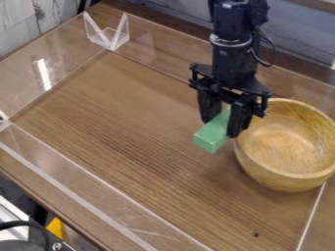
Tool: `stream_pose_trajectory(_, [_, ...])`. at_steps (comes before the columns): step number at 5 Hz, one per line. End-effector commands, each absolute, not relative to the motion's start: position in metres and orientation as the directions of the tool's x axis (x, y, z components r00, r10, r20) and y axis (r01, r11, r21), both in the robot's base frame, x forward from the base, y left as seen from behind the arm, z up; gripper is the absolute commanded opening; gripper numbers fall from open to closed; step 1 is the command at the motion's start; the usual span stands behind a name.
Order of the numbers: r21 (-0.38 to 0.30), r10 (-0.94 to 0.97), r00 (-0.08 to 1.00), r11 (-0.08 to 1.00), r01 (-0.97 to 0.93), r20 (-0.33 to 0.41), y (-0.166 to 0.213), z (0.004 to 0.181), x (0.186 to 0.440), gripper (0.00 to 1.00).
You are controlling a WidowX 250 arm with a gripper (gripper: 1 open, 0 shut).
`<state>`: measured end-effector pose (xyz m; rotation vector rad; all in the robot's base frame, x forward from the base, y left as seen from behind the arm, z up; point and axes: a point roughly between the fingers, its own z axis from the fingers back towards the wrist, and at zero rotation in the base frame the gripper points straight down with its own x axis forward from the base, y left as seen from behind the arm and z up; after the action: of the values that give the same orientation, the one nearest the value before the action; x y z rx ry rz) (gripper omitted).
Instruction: Remove the green block from inside the brown bowl and put it on the table
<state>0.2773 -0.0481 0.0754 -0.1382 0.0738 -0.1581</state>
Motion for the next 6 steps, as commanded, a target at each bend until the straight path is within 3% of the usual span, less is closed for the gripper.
stream_pose_trajectory(1, [-0.141, -0.151, 0.988, 0.979, 0.147, -0.023, -0.041, 0.088, 0.279, 0.0])
stream_pose_trajectory(6, [-0.135, -0.097, 0.995, 0.987, 0.091, -0.037, -0.007, 0.084, 0.269, 0.0])
